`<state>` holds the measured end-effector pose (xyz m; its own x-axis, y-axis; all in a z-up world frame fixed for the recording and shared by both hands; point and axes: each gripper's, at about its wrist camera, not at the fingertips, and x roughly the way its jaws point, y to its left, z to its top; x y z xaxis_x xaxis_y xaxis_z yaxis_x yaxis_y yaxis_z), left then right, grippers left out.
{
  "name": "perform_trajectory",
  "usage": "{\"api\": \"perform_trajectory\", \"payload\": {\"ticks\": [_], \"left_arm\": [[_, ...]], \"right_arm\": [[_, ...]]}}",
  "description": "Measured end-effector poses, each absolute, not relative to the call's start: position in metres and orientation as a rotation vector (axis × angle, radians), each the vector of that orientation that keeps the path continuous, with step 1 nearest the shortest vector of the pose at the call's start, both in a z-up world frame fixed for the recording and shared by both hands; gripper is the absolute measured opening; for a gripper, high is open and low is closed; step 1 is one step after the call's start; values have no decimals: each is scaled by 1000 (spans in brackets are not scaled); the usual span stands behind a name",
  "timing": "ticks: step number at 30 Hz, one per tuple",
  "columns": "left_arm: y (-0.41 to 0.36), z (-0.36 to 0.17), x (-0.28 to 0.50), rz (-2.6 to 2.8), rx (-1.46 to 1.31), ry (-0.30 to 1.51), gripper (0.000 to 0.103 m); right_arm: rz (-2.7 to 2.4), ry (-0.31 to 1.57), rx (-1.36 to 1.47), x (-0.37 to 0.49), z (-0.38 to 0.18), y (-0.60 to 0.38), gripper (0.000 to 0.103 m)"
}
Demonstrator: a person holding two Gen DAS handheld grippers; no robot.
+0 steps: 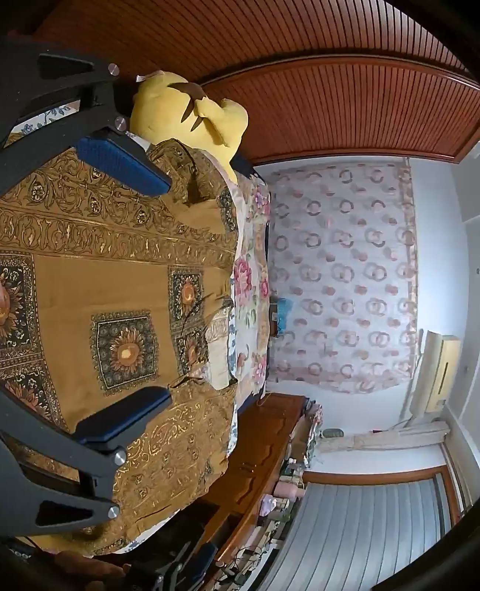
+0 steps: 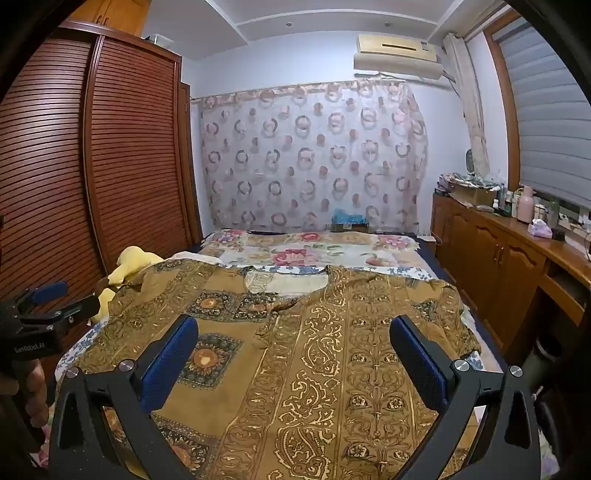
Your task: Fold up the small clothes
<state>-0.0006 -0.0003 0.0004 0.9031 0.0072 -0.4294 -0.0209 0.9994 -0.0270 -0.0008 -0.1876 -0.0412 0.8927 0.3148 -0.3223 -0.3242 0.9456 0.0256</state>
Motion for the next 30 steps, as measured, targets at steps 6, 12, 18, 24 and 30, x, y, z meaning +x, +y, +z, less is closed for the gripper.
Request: {"api": "perform_trajectory", "payload": {"ticks": [6, 12, 18, 24, 30], "left_arm": [[-1, 1, -1, 19, -22, 437, 103], [-1, 0, -2, 19, -21, 439, 103], [-1, 0, -4, 21, -17, 433, 103], [2, 6, -4, 20, -21, 431, 103], [3, 8, -5, 22, -19, 428, 103]], "right_arm": [[335, 329, -19, -1, -41, -189, 103], [334, 328, -22, -2, -42, -188, 103], [337, 327, -23, -1, -41, -189, 103], [336, 328, -23, -1, -41, -190, 103], [336, 328, -23, -1, -42, -190, 103]]}}
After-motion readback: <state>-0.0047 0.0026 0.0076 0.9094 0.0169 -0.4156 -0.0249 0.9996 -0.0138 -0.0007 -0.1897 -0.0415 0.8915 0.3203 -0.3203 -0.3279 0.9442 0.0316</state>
